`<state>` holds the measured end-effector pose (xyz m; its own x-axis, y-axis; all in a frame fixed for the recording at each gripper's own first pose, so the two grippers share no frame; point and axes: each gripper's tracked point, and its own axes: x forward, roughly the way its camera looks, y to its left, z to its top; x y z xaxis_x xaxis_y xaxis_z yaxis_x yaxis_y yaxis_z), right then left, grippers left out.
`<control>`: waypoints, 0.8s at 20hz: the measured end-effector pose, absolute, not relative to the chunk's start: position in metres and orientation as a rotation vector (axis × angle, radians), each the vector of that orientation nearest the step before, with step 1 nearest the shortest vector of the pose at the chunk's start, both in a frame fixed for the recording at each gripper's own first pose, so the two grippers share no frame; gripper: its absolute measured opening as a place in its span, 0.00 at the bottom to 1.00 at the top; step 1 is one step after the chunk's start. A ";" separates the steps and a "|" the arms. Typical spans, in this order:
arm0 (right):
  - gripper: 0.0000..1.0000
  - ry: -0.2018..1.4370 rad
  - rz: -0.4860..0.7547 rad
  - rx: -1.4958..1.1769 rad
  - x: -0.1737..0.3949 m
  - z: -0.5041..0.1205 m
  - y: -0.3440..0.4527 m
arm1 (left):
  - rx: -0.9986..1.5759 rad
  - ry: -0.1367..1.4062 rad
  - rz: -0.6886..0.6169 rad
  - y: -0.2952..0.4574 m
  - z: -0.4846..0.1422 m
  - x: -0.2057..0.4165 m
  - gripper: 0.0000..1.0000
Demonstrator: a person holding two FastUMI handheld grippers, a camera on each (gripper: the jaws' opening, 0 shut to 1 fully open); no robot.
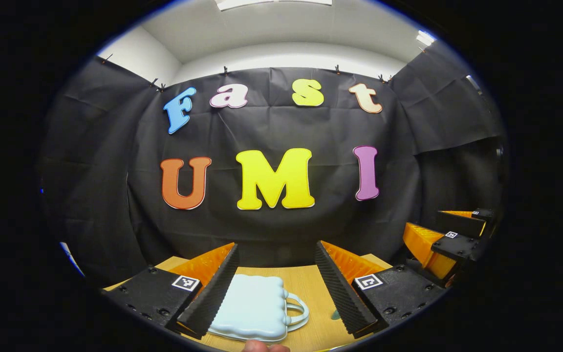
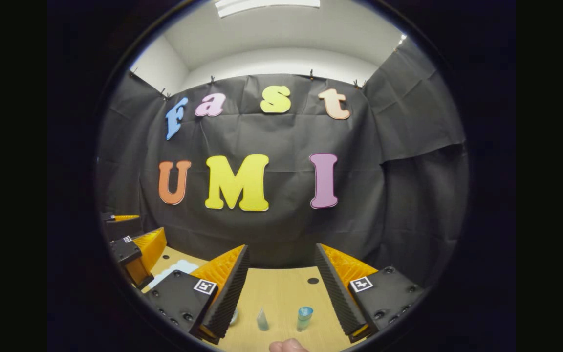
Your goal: First open the suitcase, pack the skin care products into it, and then close the suitcase.
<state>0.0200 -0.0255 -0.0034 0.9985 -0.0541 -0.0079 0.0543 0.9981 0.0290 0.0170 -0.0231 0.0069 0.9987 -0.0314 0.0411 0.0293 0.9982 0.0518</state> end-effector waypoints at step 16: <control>0.80 0.102 -0.179 -0.012 0.011 -0.052 -0.108 | 0.410 0.234 -0.291 -0.070 -0.128 0.045 0.98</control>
<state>0.0114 -0.1082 -0.0515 0.9788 -0.1785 -0.1002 0.1773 0.9839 -0.0209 0.0448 -0.0704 -0.1276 0.9320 -0.2299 -0.2801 0.3233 0.8767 0.3562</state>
